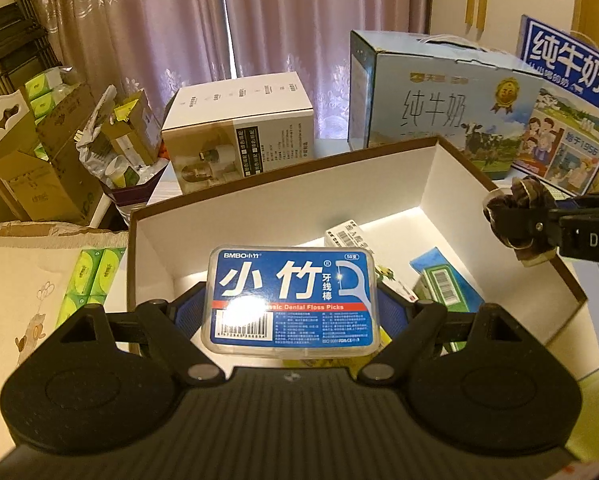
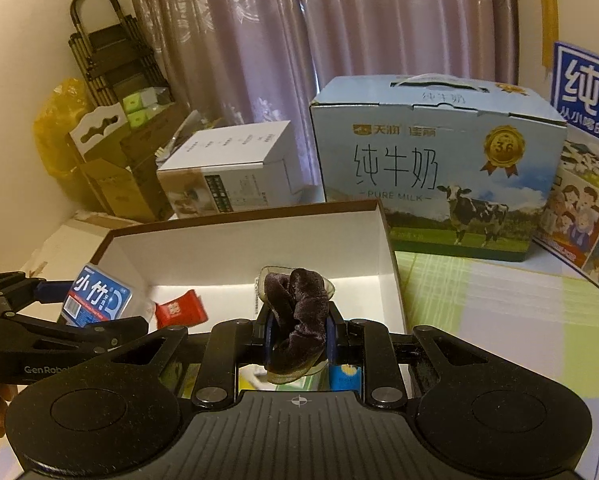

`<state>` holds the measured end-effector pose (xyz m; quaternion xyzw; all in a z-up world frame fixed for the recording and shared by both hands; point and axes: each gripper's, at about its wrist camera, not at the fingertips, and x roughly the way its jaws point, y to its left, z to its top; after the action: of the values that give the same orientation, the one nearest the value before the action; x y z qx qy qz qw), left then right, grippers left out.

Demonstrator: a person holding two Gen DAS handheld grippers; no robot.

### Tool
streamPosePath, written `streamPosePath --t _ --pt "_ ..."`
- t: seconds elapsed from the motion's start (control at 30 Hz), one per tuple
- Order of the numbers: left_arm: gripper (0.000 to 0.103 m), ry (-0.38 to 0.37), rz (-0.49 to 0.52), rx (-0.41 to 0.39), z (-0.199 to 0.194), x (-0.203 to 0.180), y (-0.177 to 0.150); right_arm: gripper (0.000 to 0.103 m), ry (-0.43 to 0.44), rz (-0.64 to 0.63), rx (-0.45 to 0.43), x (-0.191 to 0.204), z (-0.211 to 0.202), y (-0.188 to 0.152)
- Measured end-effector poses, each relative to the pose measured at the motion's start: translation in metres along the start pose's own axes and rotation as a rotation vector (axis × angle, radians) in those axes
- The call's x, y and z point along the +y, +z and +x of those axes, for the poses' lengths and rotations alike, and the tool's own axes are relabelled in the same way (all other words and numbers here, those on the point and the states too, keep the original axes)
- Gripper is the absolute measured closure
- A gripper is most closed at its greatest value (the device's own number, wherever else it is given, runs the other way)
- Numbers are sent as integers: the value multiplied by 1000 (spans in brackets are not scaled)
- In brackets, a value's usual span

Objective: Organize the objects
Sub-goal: 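Carry the floss case in the left gripper and scrunchie in the right over the brown box, then open the left gripper to drop the floss case while the right gripper releases the scrunchie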

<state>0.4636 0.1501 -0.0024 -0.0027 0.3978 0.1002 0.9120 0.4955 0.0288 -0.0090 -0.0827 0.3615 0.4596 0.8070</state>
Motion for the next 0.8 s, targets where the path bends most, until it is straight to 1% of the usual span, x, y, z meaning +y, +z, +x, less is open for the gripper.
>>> streamPosePath --t 0.17,0.43,0.67,0.8 --pt "20 3 9 21 26 -1 13 82 -6 2 23 -4 27 11" --pt "20 15 -15 72 68 2 26 82 -26 18 51 -18 60 25" --pt "20 18 -24 88 91 2 30 82 -31 25 59 -26 75 29" --pt "20 6 -25 81 101 1 29 82 -31 32 59 -29 79 29"
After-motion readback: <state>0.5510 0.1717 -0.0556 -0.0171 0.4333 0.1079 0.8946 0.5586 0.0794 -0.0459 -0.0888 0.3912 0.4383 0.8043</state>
